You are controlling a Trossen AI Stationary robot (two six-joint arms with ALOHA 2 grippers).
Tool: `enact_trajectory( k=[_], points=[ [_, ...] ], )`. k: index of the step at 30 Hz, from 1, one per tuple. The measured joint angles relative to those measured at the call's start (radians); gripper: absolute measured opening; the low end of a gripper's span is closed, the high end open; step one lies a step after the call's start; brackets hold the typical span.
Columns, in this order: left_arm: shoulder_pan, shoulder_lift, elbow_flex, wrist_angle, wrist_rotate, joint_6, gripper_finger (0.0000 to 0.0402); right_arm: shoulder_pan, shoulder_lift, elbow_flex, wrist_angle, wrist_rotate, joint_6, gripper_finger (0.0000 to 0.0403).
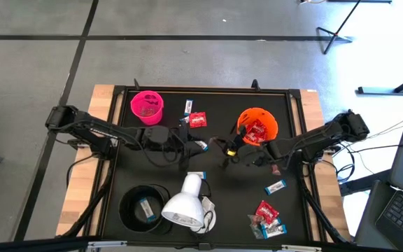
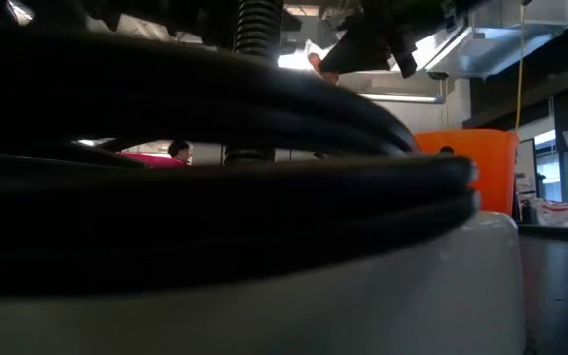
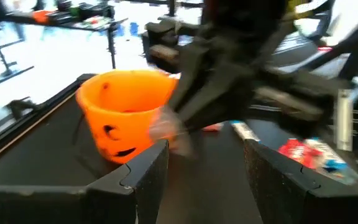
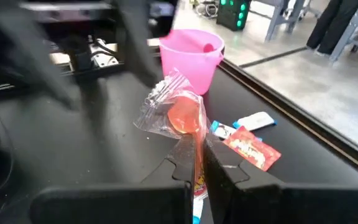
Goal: Sort candy
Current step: Put the orange gummy into the pink bucket
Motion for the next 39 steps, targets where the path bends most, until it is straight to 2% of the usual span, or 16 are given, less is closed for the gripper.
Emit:
enact_trajectory(
  k=[4, 10, 14, 23, 32, 39],
  points=[
    [0.031, 0.043, 0.0, 0.013, -0.016, -0.053, 0.0199, 0.001, 0.0, 0.0, 0.018, 0.0, -0.011, 0.0021],
    [0.057, 0.131, 0.0, 0.13, 0.08, -0.112, 0.0199, 0.001, 0.0, 0.0, 0.017, -0.001, -0.012, 0.0021],
    [0.056, 0.166, -0.001, 0.185, 0.09, -0.114, 0.0199, 0.001, 0.0, 0.0, 0.014, -0.001, -0.012, 0.0021],
    [0.048, 0.166, -0.001, 0.233, 0.087, -0.114, 0.0199, 0.004, 0.0, 0.001, -0.028, 0.0, -0.01, 0.0021],
    [0.048, 0.162, 0.0, 0.252, 0.001, -0.153, 0.0199, 0.003, 0.0, 0.001, -0.039, -0.017, -0.008, 0.0021],
    [0.048, 0.162, 0.0, 0.252, -0.005, -0.156, 0.0198, 0.003, 0.001, 0.0, -0.039, -0.028, -0.008, 0.0021]
  ],
)
